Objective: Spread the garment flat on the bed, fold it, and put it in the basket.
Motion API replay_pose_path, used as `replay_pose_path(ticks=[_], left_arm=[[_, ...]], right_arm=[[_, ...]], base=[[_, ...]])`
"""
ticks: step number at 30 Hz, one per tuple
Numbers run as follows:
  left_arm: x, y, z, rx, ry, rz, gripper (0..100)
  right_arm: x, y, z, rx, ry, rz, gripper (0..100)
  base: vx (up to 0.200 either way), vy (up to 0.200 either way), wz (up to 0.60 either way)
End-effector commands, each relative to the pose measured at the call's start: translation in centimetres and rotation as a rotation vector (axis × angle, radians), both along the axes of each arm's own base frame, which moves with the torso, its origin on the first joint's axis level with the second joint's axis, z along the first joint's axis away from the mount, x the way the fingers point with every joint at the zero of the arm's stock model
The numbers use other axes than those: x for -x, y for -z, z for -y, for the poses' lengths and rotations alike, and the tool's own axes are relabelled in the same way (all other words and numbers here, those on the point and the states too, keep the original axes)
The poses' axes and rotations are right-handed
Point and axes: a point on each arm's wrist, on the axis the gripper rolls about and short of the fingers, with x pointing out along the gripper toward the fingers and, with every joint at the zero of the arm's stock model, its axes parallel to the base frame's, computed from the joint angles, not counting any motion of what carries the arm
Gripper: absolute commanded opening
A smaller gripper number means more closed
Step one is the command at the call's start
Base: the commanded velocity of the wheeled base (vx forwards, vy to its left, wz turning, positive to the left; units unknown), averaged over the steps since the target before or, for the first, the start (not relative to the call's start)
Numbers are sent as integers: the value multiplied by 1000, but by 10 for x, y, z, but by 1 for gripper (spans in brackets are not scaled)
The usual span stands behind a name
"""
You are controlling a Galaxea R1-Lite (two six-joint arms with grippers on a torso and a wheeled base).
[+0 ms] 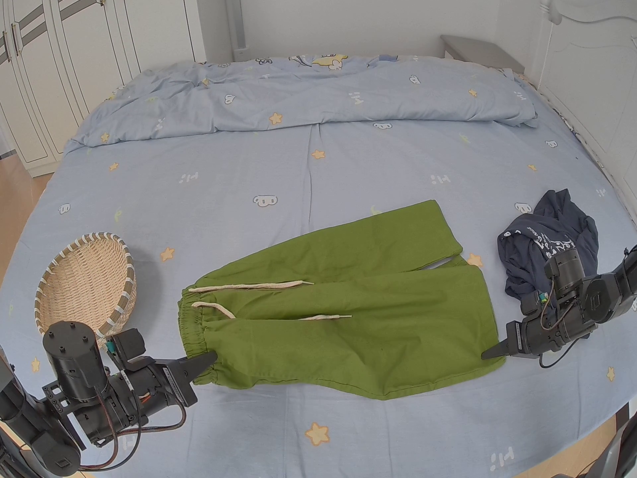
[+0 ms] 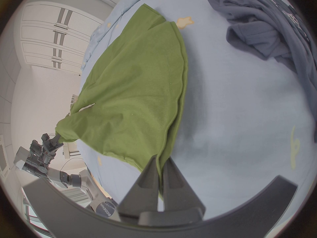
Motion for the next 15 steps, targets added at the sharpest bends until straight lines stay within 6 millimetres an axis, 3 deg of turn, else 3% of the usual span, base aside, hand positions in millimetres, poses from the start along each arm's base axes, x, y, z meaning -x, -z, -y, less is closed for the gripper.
replay_pose_path(ticks=[1, 7, 15], left_arm=[[12, -1, -7, -32, 29, -37, 0], [23, -4, -22, -33, 99, -83, 0], [24, 3, -29, -89, 91, -131, 0]], right_arm=[[20, -27, 0, 3, -5, 34, 0], [48, -32, -6, 8, -38, 32, 0], [81, -37, -14, 13, -82, 49, 0]], base=[[0, 0, 0], [0, 0, 0], [0, 0, 0]])
